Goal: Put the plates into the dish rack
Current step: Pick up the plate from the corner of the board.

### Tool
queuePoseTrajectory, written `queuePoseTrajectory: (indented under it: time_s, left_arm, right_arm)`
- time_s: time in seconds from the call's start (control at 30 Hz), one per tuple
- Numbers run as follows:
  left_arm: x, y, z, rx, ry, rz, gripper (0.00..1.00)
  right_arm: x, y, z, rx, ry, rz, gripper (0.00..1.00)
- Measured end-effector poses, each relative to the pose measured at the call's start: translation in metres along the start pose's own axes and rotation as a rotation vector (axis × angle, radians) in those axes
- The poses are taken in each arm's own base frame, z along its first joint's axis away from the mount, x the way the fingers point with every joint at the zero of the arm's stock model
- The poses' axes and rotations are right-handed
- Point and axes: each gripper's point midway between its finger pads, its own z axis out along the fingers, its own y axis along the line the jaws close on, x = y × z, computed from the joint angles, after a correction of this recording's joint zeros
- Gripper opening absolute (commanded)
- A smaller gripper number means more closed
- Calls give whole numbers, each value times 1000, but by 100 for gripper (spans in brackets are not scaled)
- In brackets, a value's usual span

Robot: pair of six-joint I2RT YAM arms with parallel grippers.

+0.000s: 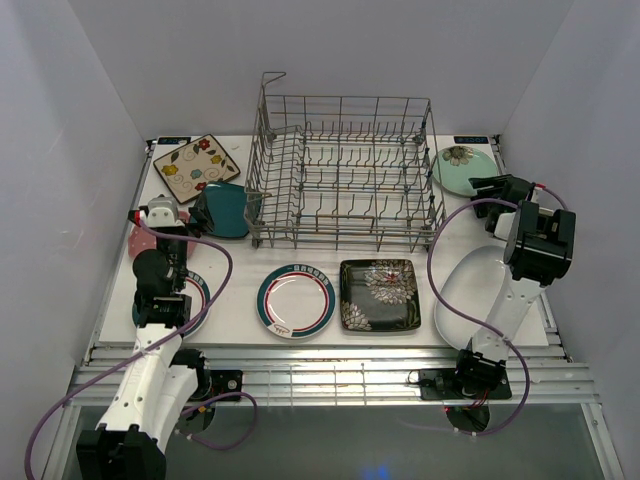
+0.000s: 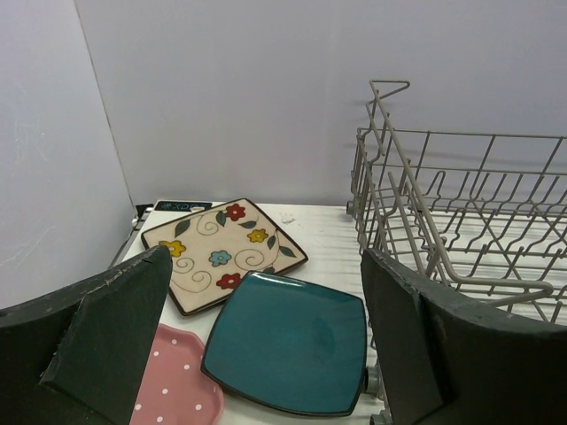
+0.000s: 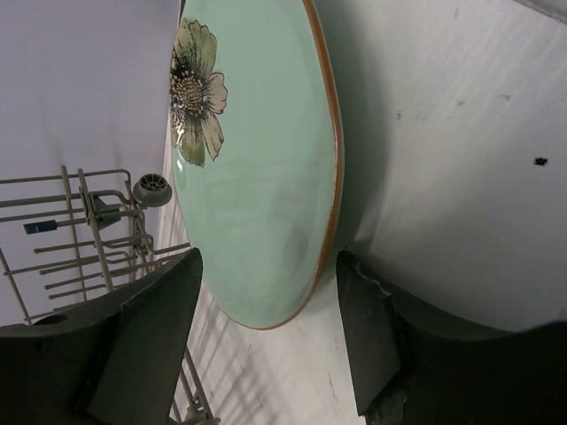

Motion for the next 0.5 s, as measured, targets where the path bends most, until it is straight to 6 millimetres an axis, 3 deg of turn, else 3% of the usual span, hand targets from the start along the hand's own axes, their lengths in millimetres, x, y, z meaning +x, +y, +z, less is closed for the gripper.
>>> queuePoseTrajectory:
  time_s: [0.27,0.5]
  left_arm:
    - [2,0,1,0,6,4,98]
    - [6,0,2,0,17,8,98]
  right_arm:
    - [3,1,11,-59,-2,38,59]
    - [6,-6,16,-61,1,50,37]
